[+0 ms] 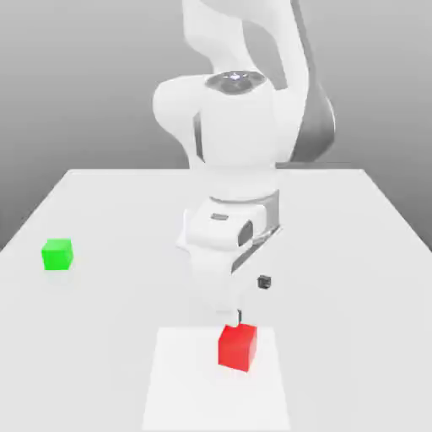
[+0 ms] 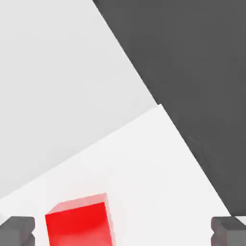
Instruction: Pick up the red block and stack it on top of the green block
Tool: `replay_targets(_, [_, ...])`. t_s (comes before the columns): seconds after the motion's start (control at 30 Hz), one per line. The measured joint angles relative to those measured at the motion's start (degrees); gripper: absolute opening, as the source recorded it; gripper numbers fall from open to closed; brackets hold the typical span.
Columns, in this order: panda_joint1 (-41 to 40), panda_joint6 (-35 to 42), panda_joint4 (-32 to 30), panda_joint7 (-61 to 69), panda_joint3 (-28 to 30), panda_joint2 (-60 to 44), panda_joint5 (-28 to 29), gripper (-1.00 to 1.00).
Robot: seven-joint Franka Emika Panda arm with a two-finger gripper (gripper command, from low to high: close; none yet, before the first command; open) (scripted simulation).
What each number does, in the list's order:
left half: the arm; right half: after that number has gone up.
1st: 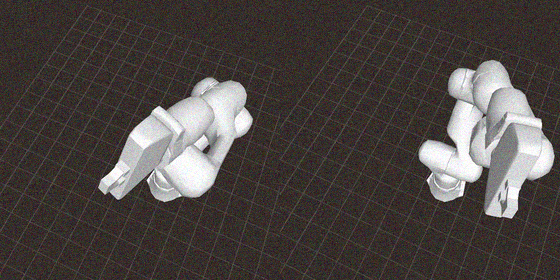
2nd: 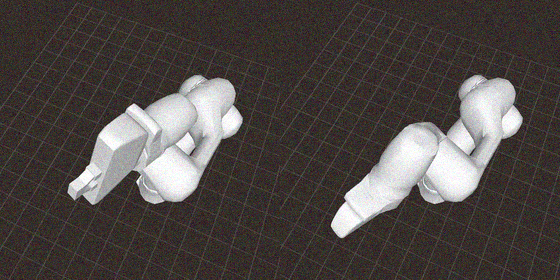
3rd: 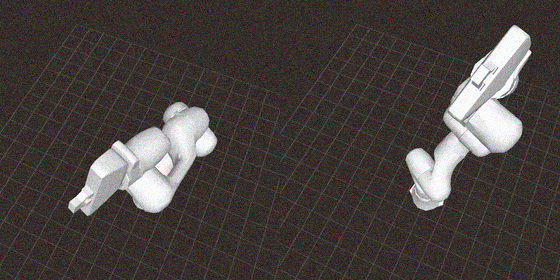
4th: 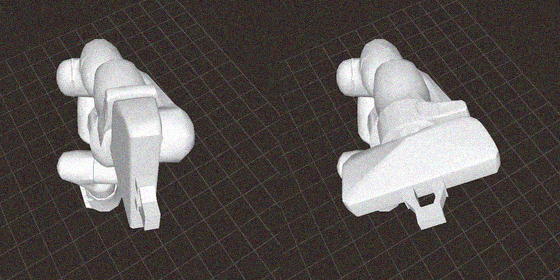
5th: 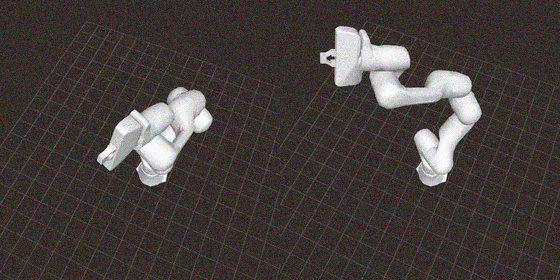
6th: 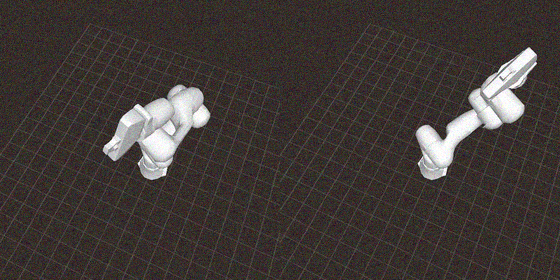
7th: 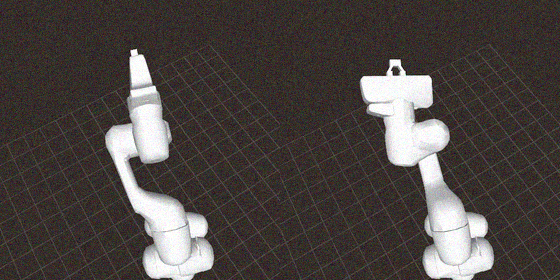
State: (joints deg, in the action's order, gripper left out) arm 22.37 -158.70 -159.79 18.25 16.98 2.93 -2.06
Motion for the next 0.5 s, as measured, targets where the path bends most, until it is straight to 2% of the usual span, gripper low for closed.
replay_targets(0.07, [-0.2,-1.6,-1.0,1.4,0.0,-1.9,1.9,0.0])
replay_targets(0.17, [-0.2,-3.6,-0.7,3.0,-0.2,-4.2,1.0,0.0])
replay_targets(0.33, [-0.4,-7.1,0.2,6.3,-1.6,-8.5,-3.3,0.0])
replay_targets(0.5, [-3.1,-11.1,0.8,10.1,-5.6,-13.4,-8.6,0.0])
